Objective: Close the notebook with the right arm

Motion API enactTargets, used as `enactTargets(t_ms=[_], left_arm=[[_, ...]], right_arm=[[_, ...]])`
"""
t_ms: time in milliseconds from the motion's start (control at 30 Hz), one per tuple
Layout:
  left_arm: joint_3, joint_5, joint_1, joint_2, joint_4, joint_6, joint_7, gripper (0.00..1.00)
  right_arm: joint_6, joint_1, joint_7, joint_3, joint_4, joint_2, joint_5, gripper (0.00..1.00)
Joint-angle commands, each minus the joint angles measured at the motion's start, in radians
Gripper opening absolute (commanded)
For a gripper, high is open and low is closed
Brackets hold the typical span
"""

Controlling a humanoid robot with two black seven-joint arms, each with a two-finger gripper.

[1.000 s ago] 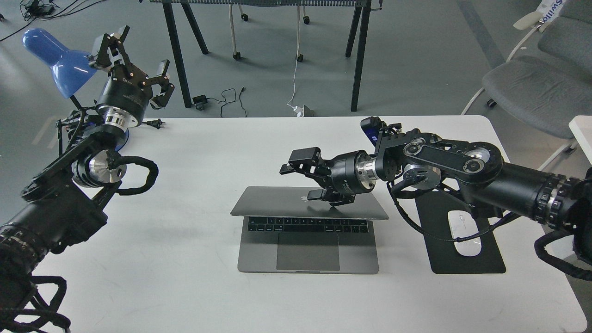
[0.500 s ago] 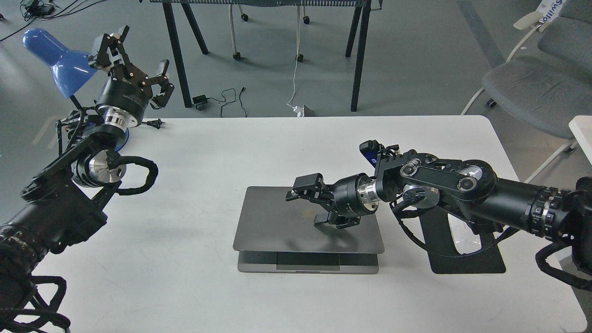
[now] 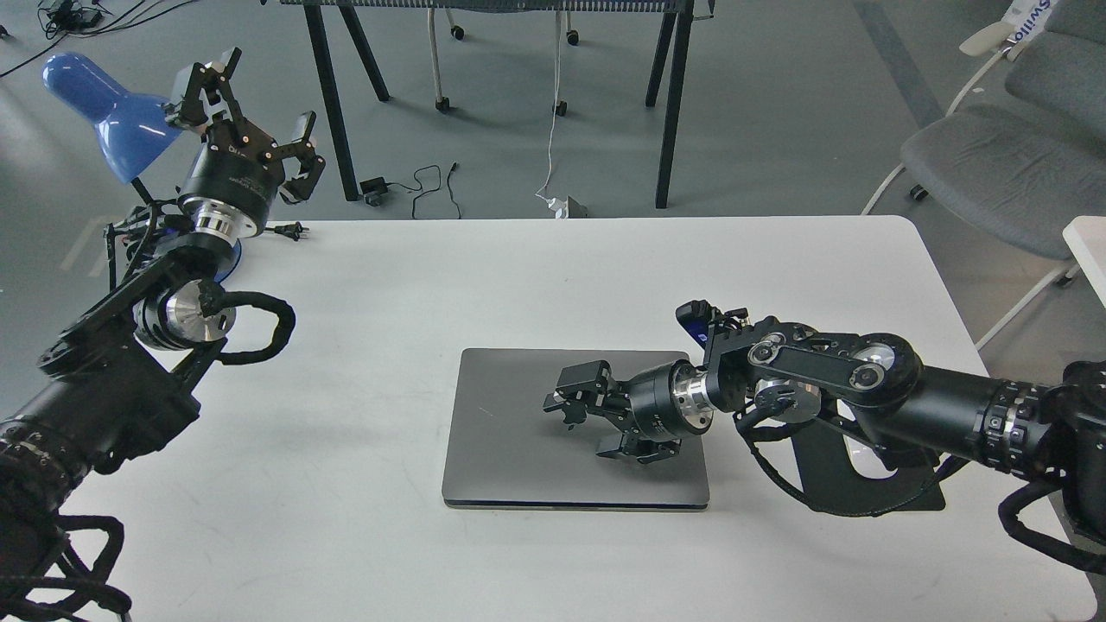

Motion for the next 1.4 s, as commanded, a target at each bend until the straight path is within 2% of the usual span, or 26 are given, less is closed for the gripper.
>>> enactTargets(t_ms=[0, 500, 633, 967, 1367], left_arm=[[0.0, 0.0, 0.0, 0.0, 0.0, 0.0, 0.0, 1.0], [0.0, 0.0, 0.0, 0.0, 0.0, 0.0, 0.0, 1.0], [0.0, 0.0, 0.0, 0.0, 0.0, 0.0, 0.0, 1.0], [0.0, 0.0, 0.0, -0.002, 0.0, 0.0, 0.0, 1.0], [0.0, 0.0, 0.0, -0.002, 0.0, 0.0, 0.0, 1.0]], right_arm=[[0.0, -0.006, 0.002, -0.001, -0.011, 0.0, 0.0, 1.0], [0.0, 0.005, 0.003, 0.046, -0.014, 0.008, 0.003, 1.0], [-0.005, 0.008, 0.003, 0.245, -0.027, 0.003, 0.003, 1.0], [-0.016, 0.008, 0.014, 0.856, -0.163, 0.0, 0.015, 1.0], [-0.019, -0.084, 0.015, 1.258, -0.175, 0.002, 0.049, 1.0]])
